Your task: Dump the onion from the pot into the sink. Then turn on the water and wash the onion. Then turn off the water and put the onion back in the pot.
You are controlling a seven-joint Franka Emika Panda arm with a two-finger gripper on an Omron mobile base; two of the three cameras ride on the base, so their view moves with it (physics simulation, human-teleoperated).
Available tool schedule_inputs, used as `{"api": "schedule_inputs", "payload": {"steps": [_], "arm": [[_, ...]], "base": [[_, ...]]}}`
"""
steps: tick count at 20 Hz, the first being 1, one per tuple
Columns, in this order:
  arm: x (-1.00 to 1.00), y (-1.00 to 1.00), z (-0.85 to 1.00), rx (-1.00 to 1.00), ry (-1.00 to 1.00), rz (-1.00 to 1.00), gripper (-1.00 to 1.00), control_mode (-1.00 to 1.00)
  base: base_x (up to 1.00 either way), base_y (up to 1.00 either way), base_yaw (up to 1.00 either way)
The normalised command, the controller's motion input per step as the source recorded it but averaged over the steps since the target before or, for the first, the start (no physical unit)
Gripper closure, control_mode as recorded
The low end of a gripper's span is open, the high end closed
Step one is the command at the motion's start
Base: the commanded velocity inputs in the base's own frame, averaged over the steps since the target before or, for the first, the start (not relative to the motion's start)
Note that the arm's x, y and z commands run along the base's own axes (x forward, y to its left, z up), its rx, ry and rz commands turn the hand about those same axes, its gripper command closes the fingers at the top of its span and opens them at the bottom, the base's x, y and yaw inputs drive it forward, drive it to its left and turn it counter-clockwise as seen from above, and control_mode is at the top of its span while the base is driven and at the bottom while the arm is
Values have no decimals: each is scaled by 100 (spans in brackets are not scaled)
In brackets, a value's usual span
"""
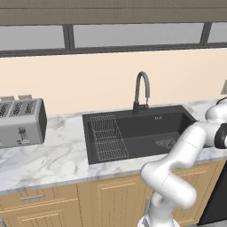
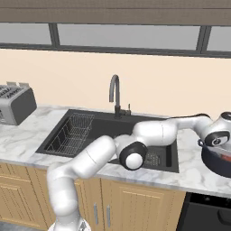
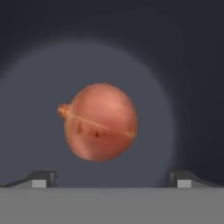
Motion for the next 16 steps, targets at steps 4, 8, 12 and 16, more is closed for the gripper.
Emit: {"api": "schedule_inputs", "payload": {"steps": [4, 8, 12, 16], "arm": [[35, -32, 0, 3, 0, 13, -100, -100], [56, -28, 0, 6, 0, 9, -100, -100], [59, -36, 0, 10, 0, 9, -100, -100], [29, -21, -5, 5, -2, 11, 100, -100]], "base": [[0, 0, 0], [0, 0, 0], [0, 0, 0], [0, 0, 0]]}}
